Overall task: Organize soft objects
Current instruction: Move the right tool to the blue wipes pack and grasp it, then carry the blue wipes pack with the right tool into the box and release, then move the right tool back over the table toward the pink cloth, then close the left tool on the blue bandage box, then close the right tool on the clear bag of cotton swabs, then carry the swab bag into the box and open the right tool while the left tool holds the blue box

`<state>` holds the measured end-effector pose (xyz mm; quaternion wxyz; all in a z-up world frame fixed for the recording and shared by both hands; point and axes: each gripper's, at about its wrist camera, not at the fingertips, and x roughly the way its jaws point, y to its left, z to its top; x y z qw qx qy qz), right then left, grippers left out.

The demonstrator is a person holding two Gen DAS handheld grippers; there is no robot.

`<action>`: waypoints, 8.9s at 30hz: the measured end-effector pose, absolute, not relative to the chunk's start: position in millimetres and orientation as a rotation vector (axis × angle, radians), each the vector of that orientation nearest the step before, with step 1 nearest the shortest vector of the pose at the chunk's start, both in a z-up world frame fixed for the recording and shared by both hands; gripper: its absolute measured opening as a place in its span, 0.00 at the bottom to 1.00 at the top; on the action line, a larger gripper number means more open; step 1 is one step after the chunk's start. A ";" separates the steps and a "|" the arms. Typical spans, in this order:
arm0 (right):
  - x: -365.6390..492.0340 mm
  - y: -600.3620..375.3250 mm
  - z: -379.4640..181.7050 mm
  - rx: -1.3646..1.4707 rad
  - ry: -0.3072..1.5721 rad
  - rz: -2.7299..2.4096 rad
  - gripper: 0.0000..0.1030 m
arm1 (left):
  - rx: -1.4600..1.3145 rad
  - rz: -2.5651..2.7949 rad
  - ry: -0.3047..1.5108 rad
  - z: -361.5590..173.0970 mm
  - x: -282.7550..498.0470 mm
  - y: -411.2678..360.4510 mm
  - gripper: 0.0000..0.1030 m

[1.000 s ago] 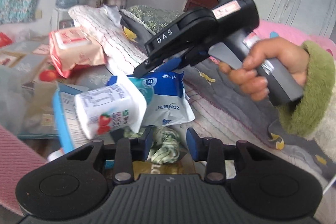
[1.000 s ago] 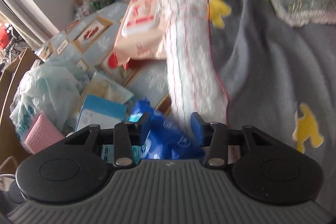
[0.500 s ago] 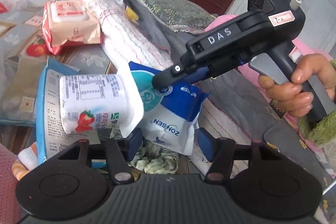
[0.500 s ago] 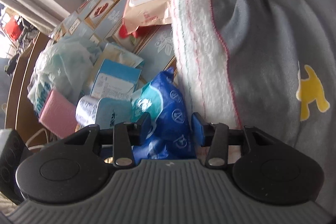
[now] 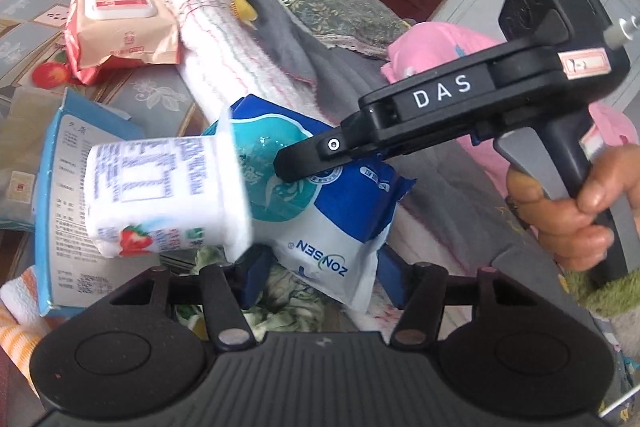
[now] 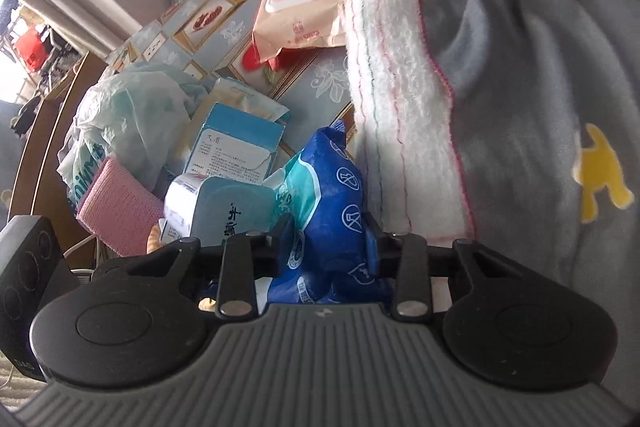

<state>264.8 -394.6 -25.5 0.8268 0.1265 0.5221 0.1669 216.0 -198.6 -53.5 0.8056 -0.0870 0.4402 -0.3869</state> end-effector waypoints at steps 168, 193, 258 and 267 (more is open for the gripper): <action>332.8 -333.7 -48.1 0.430 1.088 0.422 0.60 | -0.111 -0.492 0.978 -32.8 254.7 -125.7 0.46; 351.7 -330.8 -35.3 0.622 1.036 0.549 0.65 | -0.266 -0.384 0.789 9.3 239.5 -84.2 0.20; 226.8 -194.6 155.6 0.277 0.660 0.677 0.03 | -0.340 -0.102 0.274 141.4 58.8 84.0 0.20; 247.4 -41.7 143.1 0.335 0.821 0.986 0.03 | -0.217 0.276 0.287 157.8 20.9 170.8 0.20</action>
